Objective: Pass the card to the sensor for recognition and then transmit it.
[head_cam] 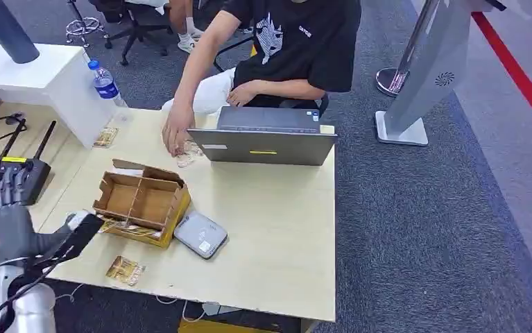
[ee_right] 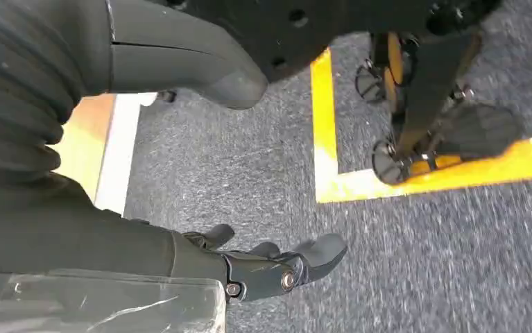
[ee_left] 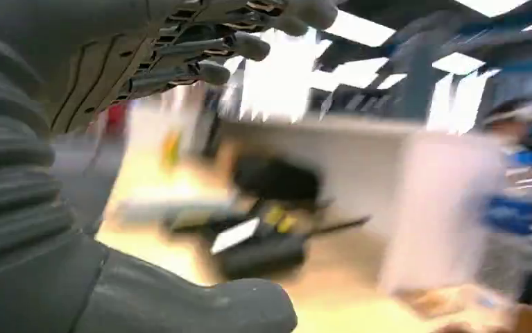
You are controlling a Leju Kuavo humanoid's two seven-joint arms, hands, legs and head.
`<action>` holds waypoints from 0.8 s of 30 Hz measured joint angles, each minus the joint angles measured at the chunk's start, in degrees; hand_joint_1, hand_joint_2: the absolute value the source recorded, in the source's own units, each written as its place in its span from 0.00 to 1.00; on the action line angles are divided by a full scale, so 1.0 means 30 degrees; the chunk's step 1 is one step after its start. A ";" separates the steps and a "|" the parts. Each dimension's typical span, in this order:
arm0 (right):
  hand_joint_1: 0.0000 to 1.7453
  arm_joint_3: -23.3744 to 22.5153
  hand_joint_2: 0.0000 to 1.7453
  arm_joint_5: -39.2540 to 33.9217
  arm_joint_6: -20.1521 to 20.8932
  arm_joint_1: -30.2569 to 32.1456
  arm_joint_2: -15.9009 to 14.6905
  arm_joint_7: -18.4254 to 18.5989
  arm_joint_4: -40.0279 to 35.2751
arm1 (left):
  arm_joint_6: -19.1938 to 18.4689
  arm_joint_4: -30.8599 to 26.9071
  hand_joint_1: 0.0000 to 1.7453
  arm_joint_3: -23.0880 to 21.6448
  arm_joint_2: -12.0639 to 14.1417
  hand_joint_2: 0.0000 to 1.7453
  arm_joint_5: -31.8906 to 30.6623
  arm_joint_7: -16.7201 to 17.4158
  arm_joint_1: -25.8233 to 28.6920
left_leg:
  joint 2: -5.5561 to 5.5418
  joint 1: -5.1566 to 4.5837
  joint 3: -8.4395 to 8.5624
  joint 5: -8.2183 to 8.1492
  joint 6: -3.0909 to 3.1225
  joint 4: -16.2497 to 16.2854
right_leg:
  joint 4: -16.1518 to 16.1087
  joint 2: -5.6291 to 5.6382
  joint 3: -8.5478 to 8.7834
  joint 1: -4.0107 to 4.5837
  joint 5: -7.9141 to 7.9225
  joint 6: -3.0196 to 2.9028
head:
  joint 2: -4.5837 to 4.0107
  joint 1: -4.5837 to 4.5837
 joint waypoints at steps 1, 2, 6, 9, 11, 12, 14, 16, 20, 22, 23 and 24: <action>0.00 -0.0022 1.00 0.0132 0.0102 -0.0007 -0.0007 -0.0036 0.0080 | 0.0699 0.0278 0.00 -0.1574 0.0598 1.00 -0.1026 0.0154 -0.0092 | -0.0002 0.0002 -0.0002 0.0012 -0.0013 -0.0004 | 0.0000 -0.0005 0.0001 0.0002 0.0001 -0.0001 | 0.0000 0.0007; 0.00 -0.0036 1.00 0.0218 0.0175 -0.0017 -0.0015 -0.0073 0.0138 | 0.1164 0.0620 0.00 -0.2541 0.0969 1.00 -0.1680 0.0380 -0.0202 | -0.0007 0.0002 -0.0008 0.0023 -0.0024 -0.0009 | 0.0002 -0.0007 0.0000 0.0001 0.0004 -0.0005 | 0.0000 0.0000; 0.00 -0.0087 1.00 0.0445 0.0254 0.0011 -0.0109 -0.0167 0.0277 | 0.1542 0.1326 0.00 -0.6625 0.1935 1.00 -0.2507 0.2014 -0.0335 | 0.0055 0.0010 -0.0012 0.0038 -0.0044 -0.0013 | 0.0007 0.0045 -0.0019 0.0006 0.0038 -0.0034 | 0.0000 0.0000; 0.00 -0.0087 1.00 0.0583 0.0254 0.0013 -0.0109 -0.0175 0.0306 | 0.1322 0.1355 0.00 -0.8403 0.2184 1.00 -0.2238 0.2849 -0.0277 | 0.0056 0.0008 -0.0021 0.0042 -0.0037 -0.0013 | 0.0007 0.0047 -0.0017 0.0004 0.0044 -0.0029 | 0.0000 0.0000; 0.00 -0.0153 1.00 0.0575 0.0211 0.0021 -0.0095 -0.0145 0.0313 | 0.1060 0.1041 0.00 -0.9197 0.2366 1.00 -0.1509 0.2994 0.0058 | 0.0063 0.0008 -0.0023 0.0041 -0.0036 -0.0012 | 0.0007 0.0057 -0.0024 0.0004 0.0044 -0.0030 | 0.0000 -0.0007; 0.00 -0.0197 1.00 0.0575 0.0203 0.0037 -0.0087 -0.0138 0.0306 | 0.0938 0.0853 0.00 -0.9472 0.2454 1.00 -0.1314 0.3059 0.0228 | 0.0068 0.0008 -0.0028 0.0041 -0.0036 -0.0012 | 0.0007 0.0056 -0.0030 0.0004 0.0042 -0.0029 | 0.0000 0.0000; 0.00 -0.0218 1.00 0.0583 0.0203 0.0074 -0.0080 -0.0087 0.0306 | 0.0791 0.0561 0.00 -0.9763 0.2599 1.00 -0.1074 0.3191 0.0478 | 0.0064 0.0009 -0.0038 0.0041 -0.0035 -0.0013 | 0.0007 0.0050 -0.0037 0.0005 0.0036 -0.0024 | 0.0000 0.0001; 0.00 -0.0218 1.00 0.0590 0.0211 0.0096 -0.0059 -0.0087 0.0298 | 0.0740 0.0407 0.00 -0.9851 0.2707 1.00 -0.0899 0.3205 0.0658 | 0.0064 0.0009 -0.0041 0.0040 -0.0036 -0.0014 | 0.0007 0.0049 -0.0041 0.0005 0.0034 -0.0027 | 0.0000 0.0000; 0.00 -0.0233 1.00 0.0801 0.0211 0.0141 0.0000 0.0022 0.0269 | 0.0871 0.0407 0.00 -0.9851 0.2766 1.00 -0.0541 0.3206 0.0851 | 0.0064 0.0011 -0.0050 0.0043 -0.0035 -0.0018 | 0.0008 0.0048 -0.0047 0.0006 0.0034 -0.0027 | 0.0000 -0.0007; 0.00 -0.0240 1.00 0.0823 0.0211 0.0151 0.0029 0.0029 0.0262 | 0.0914 0.0400 0.00 -0.9851 0.2774 1.00 -0.0439 0.3184 0.0949 | 0.0064 0.0011 -0.0051 0.0046 -0.0036 -0.0018 | 0.0009 0.0048 -0.0047 0.0006 0.0035 -0.0027 | 0.0000 0.0000; 0.00 -0.0248 1.00 0.0823 0.0225 0.0153 0.0036 0.0029 0.0240 | 0.0937 0.0400 0.00 -0.9851 0.2774 1.00 -0.0373 0.3147 0.0995 | 0.0064 0.0011 -0.0052 0.0049 -0.0040 -0.0018 | 0.0010 0.0048 -0.0046 0.0006 0.0036 -0.0028 | 0.0000 0.0000; 0.00 -0.0255 1.00 0.0823 0.0247 0.0160 0.0051 0.0029 0.0225 | 0.0944 0.0378 0.00 -0.9851 0.2781 1.00 -0.0337 0.3118 0.1037 | 0.0064 0.0011 -0.0052 0.0049 -0.0040 -0.0017 | 0.0010 0.0048 -0.0046 0.0005 0.0036 -0.0027 | 0.0000 0.0000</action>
